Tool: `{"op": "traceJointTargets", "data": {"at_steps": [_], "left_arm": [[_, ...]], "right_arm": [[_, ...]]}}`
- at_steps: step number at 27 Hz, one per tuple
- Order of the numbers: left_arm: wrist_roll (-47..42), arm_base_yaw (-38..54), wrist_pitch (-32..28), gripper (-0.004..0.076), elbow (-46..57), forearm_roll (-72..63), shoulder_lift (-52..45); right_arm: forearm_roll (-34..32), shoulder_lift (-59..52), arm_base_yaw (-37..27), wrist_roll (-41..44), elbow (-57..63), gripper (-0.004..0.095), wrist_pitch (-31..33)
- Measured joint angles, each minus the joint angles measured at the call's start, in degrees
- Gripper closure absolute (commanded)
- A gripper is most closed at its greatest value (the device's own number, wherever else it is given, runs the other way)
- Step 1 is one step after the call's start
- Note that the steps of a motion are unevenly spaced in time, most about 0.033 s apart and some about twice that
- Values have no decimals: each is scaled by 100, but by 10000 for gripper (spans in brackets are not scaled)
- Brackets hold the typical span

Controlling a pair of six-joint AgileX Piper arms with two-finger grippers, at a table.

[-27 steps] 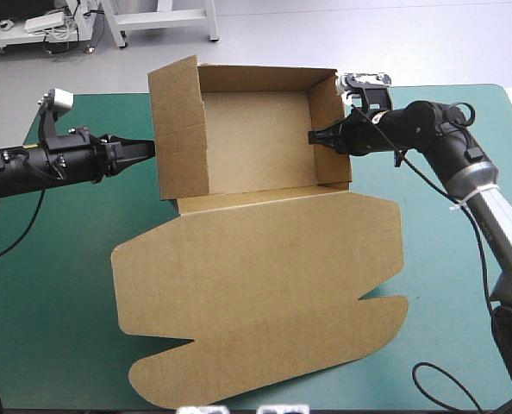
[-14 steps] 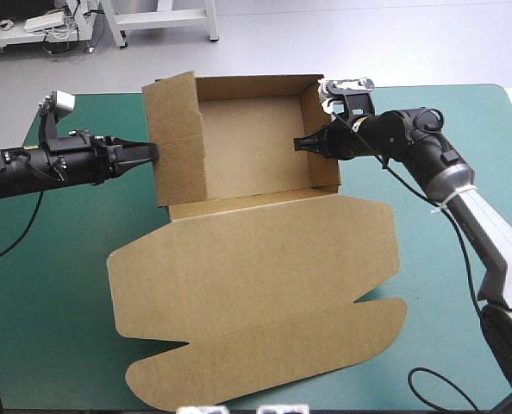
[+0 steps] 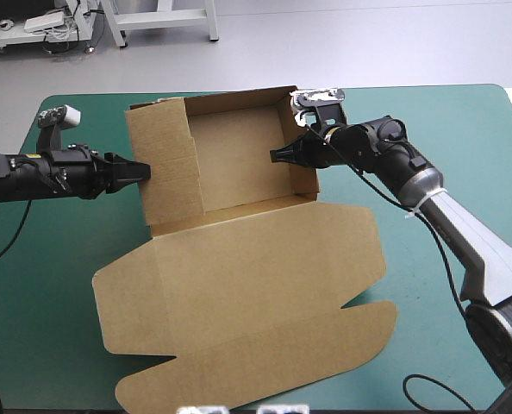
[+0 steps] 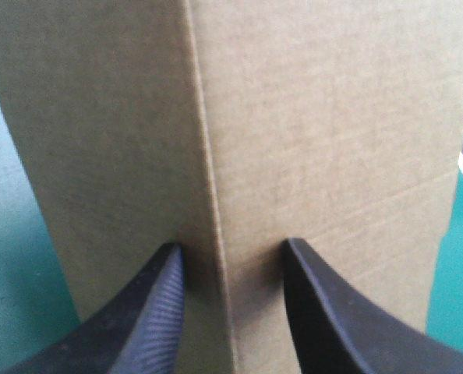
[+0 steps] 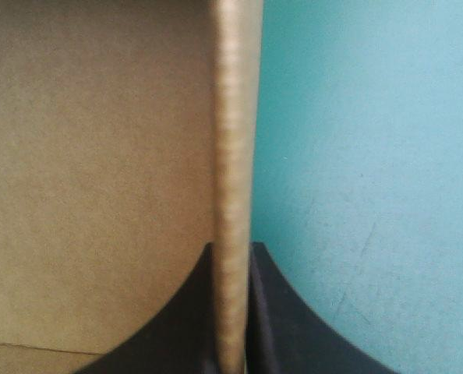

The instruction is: Fold the box

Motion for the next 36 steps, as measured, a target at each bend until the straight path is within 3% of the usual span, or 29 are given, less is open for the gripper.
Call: {"op": "traceJointTargets", "data": {"at_steps": [11,24,25,26,28,35,36], "left_arm": [[-530,-8,-65,436,0,526,-2],[-1398,-956,-1241,454,-5,2453,19],[-1467,-995,-1288,475,-5,2566,31],[-1511,-1022,-1316,586,-5,2633,45],[-1575,-1054,-1334,732,-5,2694,84],[-2135,-1584,-1559,733,-5,3042,318],[-2346,-1788,-1550,733,-5,3119,472]], "right_arm": [[-137,18,102,181,0,910,45],[-562,70,567,458,-573,910,524],[-621,70,590,481,-619,910,586],[-670,70,610,501,-645,911,644],[-791,70,641,593,-670,911,834],[-1196,70,643,921,-670,911,1508],[-1343,70,643,965,-670,911,1839]]}}
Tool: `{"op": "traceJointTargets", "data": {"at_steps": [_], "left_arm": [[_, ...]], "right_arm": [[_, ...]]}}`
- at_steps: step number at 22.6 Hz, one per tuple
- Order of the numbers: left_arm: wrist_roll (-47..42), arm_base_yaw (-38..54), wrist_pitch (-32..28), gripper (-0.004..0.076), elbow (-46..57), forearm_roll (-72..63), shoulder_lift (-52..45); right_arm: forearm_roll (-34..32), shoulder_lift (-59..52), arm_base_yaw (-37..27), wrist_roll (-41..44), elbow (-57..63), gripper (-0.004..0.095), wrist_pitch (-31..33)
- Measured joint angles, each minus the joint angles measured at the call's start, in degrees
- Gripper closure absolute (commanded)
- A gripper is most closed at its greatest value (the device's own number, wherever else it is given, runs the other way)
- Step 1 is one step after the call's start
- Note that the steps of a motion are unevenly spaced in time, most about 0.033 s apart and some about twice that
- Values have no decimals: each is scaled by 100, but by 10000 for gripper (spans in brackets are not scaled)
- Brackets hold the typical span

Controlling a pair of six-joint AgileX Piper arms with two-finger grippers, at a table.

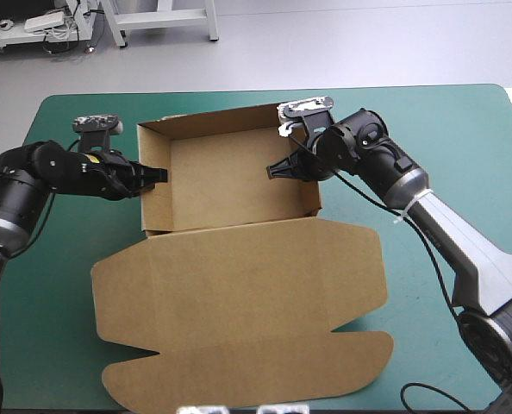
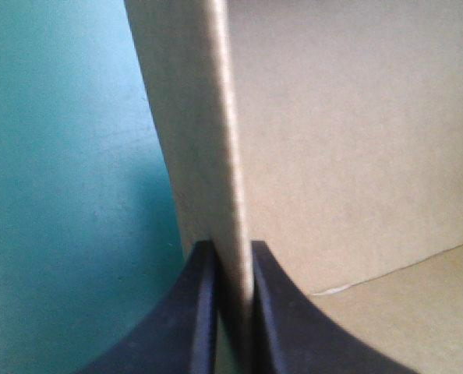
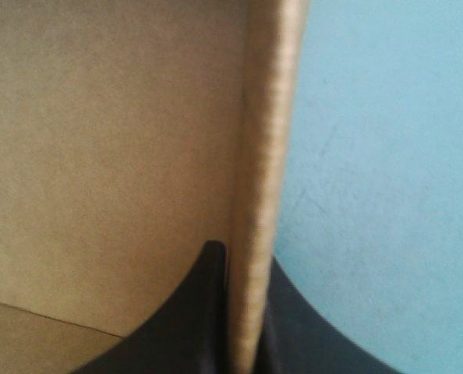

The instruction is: Fold the box

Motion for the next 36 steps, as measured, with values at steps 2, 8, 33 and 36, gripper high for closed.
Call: {"op": "traceJointTargets", "data": {"at_steps": [2,8,33,36], "left_arm": [[-163,-369,27,733,6,85,289],[-368,-1058,254,733,6,525,839],[-914,-1546,857,332,-68,1263,1437],[-908,-1594,697,227,-50,1125,1484]], "right_arm": [[-227,0,0,194,21,911,515],[-304,-37,-5,476,645,911,1092],[397,-48,59,409,1973,493,336],[239,-48,66,461,1973,454,267]]}}
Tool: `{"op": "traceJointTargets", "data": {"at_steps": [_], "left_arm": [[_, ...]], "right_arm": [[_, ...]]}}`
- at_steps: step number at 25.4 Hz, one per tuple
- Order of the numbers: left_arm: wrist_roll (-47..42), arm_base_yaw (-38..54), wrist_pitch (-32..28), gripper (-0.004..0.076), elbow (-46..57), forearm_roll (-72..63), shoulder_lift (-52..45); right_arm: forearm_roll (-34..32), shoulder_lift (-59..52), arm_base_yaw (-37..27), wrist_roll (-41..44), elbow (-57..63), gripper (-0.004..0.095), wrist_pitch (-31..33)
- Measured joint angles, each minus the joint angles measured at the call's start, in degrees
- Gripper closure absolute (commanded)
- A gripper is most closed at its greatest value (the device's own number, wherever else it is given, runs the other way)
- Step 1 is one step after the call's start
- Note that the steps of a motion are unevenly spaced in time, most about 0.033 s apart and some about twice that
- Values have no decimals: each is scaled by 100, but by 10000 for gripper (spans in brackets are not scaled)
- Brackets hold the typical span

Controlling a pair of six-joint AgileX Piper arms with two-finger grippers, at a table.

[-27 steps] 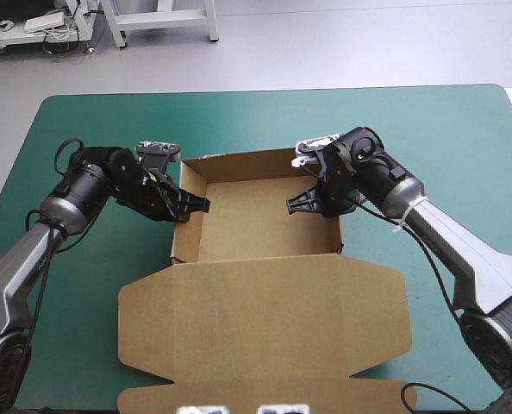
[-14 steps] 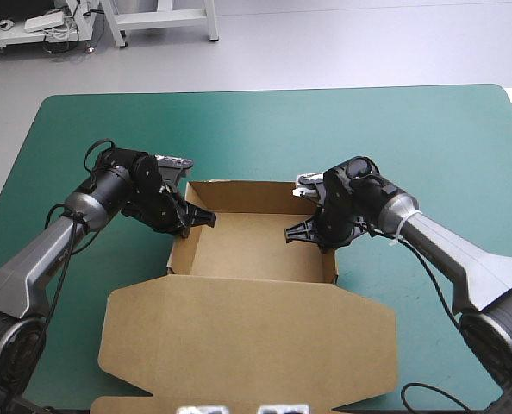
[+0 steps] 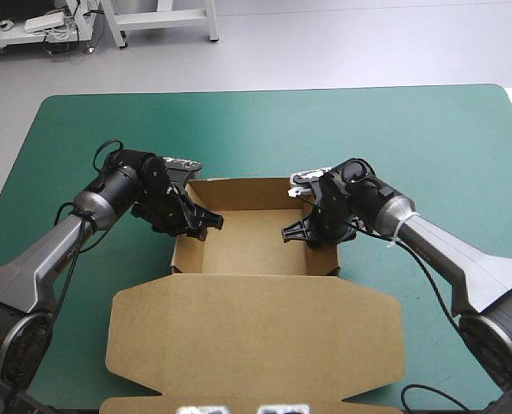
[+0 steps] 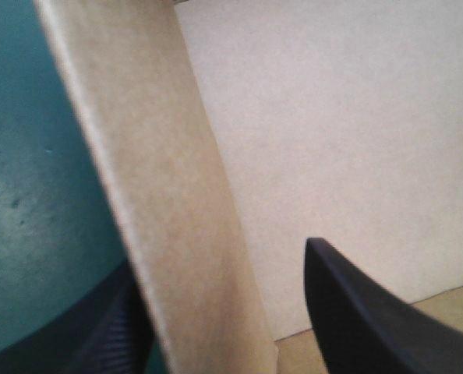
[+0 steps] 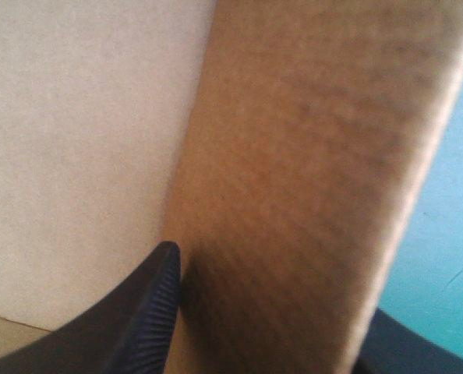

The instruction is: Fold the box

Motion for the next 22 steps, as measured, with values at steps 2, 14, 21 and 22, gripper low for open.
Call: {"op": "traceJointTargets", "data": {"at_steps": [2,14,21,22], "left_arm": [[0,-11,-140,225,0,-102,0],[11,-27,-664,226,11,-190,46],[39,-27,-759,226,11,-183,46],[39,-27,-759,226,11,-171,46]], "right_arm": [[-78,0,4,12,0,452,-5],[-651,0,11,265,-443,452,171],[-957,0,18,265,-443,453,217],[-1005,0,18,265,-443,453,224]]}}
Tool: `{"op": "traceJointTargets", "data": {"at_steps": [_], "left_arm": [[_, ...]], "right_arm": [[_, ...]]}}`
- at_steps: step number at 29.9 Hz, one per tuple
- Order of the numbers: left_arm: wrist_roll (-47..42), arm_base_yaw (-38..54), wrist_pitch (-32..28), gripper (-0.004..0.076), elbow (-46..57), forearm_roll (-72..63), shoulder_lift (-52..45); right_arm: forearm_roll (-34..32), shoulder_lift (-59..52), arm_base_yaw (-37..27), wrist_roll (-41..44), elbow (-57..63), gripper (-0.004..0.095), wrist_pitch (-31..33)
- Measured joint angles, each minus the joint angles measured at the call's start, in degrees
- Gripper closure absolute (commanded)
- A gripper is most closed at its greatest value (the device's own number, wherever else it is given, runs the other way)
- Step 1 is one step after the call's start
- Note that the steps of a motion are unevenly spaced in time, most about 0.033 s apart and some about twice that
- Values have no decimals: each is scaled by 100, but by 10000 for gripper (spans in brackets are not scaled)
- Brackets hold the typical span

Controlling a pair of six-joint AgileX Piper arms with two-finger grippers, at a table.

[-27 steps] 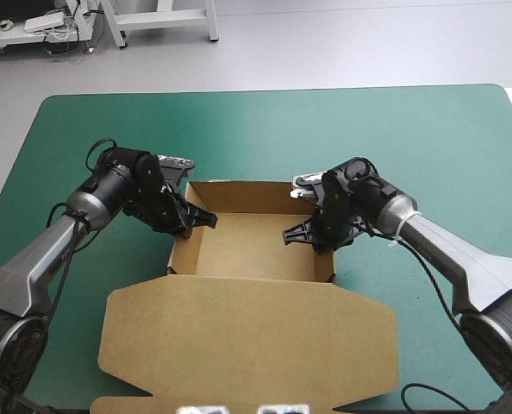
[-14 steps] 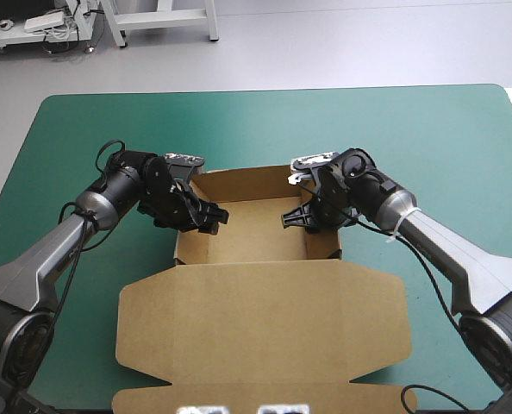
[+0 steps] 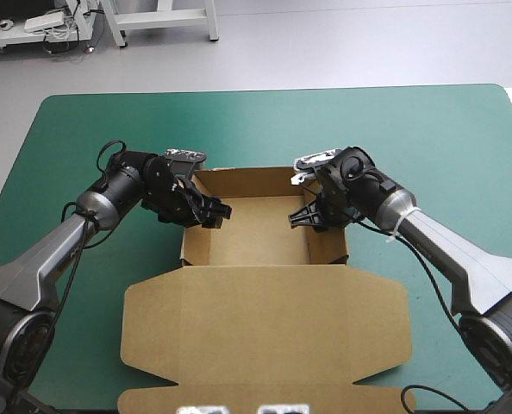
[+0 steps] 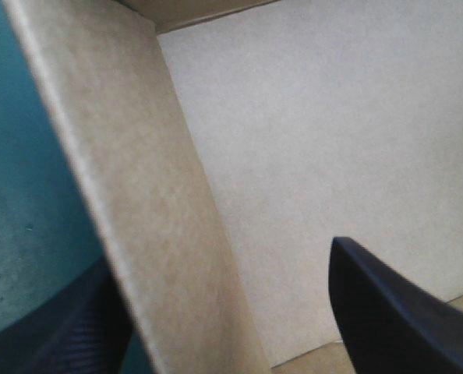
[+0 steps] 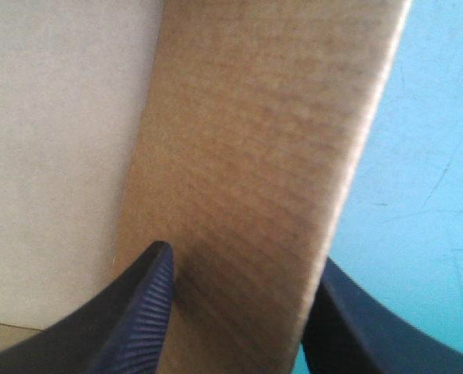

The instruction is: Fold the box

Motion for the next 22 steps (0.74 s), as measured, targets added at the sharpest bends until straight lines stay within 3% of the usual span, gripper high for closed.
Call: {"op": "traceJointTargets", "data": {"at_steps": [13,18,22], "left_arm": [[0,0,13,227,-486,131,0],[0,0,306,230,-875,331,0],[38,0,876,293,-1406,650,0]], "right_arm": [[-207,0,2,0,-363,453,-104],[-253,0,2,-12,-970,453,11],[-534,0,2,-160,-1569,466,351]]}}
